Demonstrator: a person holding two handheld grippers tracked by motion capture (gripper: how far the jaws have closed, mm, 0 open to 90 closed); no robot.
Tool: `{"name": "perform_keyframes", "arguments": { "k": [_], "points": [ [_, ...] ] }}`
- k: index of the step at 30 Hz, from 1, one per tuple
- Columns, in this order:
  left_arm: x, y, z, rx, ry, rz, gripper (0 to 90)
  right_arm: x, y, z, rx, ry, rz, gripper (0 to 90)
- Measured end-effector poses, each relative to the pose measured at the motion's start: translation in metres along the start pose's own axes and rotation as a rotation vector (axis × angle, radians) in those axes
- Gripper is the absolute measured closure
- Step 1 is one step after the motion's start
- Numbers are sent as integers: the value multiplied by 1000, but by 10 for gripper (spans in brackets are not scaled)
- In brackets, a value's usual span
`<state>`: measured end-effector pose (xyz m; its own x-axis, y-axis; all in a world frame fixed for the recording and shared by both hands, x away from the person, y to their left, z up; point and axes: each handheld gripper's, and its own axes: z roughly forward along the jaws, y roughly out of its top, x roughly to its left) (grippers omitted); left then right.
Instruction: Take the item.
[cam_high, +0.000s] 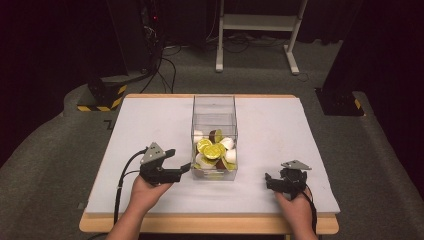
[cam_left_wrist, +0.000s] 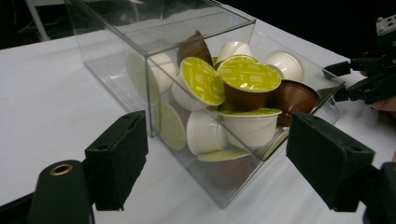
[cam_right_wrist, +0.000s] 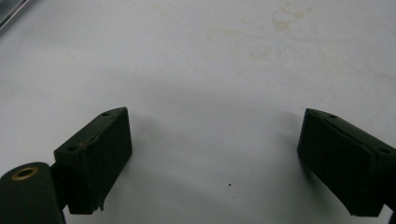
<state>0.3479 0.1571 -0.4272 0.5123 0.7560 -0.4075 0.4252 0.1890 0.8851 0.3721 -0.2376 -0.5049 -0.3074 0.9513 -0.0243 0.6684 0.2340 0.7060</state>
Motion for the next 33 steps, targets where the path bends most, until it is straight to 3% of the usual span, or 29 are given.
{"name": "perform_keyframes", "arguments": {
  "k": [10, 14, 20, 33],
  "points": [
    [-6, 3, 14, 22, -29, 11, 216, 0, 0, 0, 0, -1, 0, 100],
    [-10, 3, 20, 16, -42, -12, 216, 0, 0, 0, 0, -1, 1, 100],
    [-16, 0, 30, 39, -51, 22, 216, 0, 0, 0, 0, -1, 0, 100],
    [-20, 1, 47, 60, -64, 15, 215, 0, 0, 0, 1, -1, 2, 100]
  ]
}}
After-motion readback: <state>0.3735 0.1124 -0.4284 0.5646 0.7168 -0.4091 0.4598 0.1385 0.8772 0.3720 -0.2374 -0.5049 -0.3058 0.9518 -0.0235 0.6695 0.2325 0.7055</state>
